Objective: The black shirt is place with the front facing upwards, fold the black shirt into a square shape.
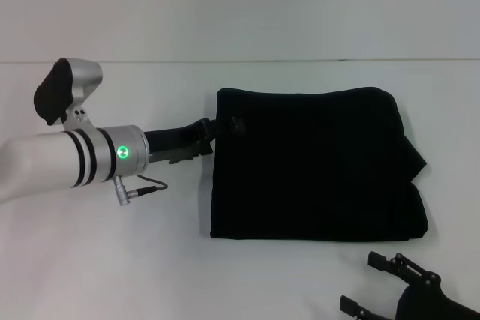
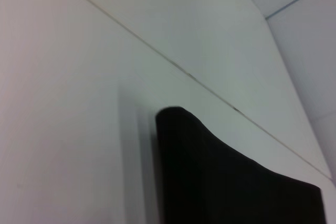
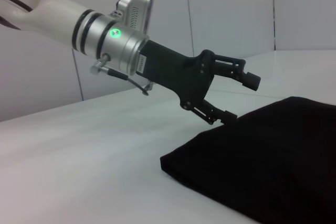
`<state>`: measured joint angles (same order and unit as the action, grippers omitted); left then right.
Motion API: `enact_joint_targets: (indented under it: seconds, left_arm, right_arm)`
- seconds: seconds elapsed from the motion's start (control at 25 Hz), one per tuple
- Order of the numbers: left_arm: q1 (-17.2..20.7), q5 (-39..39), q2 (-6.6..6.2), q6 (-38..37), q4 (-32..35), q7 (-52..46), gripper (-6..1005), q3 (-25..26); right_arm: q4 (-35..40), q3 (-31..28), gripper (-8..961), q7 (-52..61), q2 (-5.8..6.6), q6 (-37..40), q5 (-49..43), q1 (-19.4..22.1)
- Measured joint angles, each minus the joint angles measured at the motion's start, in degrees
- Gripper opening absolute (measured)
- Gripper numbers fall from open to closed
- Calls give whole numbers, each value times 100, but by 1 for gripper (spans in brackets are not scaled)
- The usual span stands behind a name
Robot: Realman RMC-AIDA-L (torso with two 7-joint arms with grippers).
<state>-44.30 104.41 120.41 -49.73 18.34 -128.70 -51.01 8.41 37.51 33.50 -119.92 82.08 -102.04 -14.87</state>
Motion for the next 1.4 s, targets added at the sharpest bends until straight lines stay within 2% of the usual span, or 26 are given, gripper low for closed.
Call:
enact_joint_targets:
  seconds: [0.32,0.72,1.04,1.4]
  left_arm:
    - [-38,-7,97,351,34,-4,889,17]
    - [-181,251,237,378,28,15,869,-7]
    - [-191,348,260,303,101,93,853,-61]
    - [-182,360,331,387,164,157,664,-84]
  right_arm:
    - [1,20,915,0,14,71,-1,31]
    - [37,-13,915,37,13,104,0,-11]
    - [38,-24,914,44,13,129,18,-16]
    - [42,-34,915,50,13,196,43,-16]
